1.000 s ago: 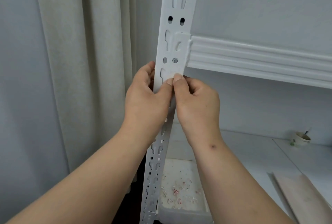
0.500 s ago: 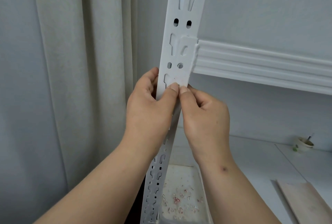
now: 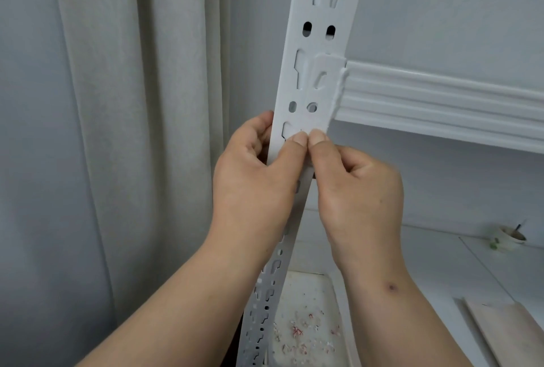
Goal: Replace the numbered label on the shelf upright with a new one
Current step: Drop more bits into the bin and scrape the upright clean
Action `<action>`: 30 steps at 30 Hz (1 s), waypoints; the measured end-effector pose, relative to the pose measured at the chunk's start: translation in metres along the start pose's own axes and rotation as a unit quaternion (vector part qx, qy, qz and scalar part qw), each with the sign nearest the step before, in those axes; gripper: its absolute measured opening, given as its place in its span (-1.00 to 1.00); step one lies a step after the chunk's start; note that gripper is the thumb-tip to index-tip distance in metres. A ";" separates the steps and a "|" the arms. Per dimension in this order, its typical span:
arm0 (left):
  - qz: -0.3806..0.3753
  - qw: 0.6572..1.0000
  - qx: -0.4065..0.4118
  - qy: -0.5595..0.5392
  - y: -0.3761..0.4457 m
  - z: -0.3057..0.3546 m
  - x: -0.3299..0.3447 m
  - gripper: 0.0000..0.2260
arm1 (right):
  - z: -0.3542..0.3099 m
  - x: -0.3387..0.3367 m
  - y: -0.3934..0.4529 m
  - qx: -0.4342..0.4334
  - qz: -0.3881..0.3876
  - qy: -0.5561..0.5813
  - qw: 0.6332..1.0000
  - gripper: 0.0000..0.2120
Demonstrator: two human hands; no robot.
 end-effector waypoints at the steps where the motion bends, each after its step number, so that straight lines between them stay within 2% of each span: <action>1: 0.001 1.000 0.001 -0.001 0.000 0.000 0.000 -0.76 | -0.001 0.000 0.001 0.002 0.001 -0.004 1.000 -0.46; 7: 0.009 1.000 0.008 -0.004 0.000 0.003 0.001 -0.84 | 0.000 -0.001 0.000 0.010 -0.007 -0.019 1.000 -0.44; 13: 0.000 1.000 0.006 -0.003 0.001 0.006 0.000 -0.81 | -0.004 -0.002 0.004 0.016 -0.010 -0.029 0.999 -0.45; 18: 0.020 1.000 0.012 -0.014 0.002 0.006 0.004 -0.90 | -0.005 -0.002 0.004 0.021 0.000 -0.033 0.999 -0.44; 30: 0.018 1.000 0.004 -0.021 -0.002 0.006 0.004 -0.88 | -0.007 -0.003 0.005 0.018 -0.017 -0.046 0.999 -0.49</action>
Point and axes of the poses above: each hand's wrist, its own y-axis towards the middle knuckle, its own x-axis out of the palm, z = x × y, the point moved 2 cm from there along y, towards the middle knuckle, and after that the axes turned 15 degrees about -z, right-handed, at the moved point
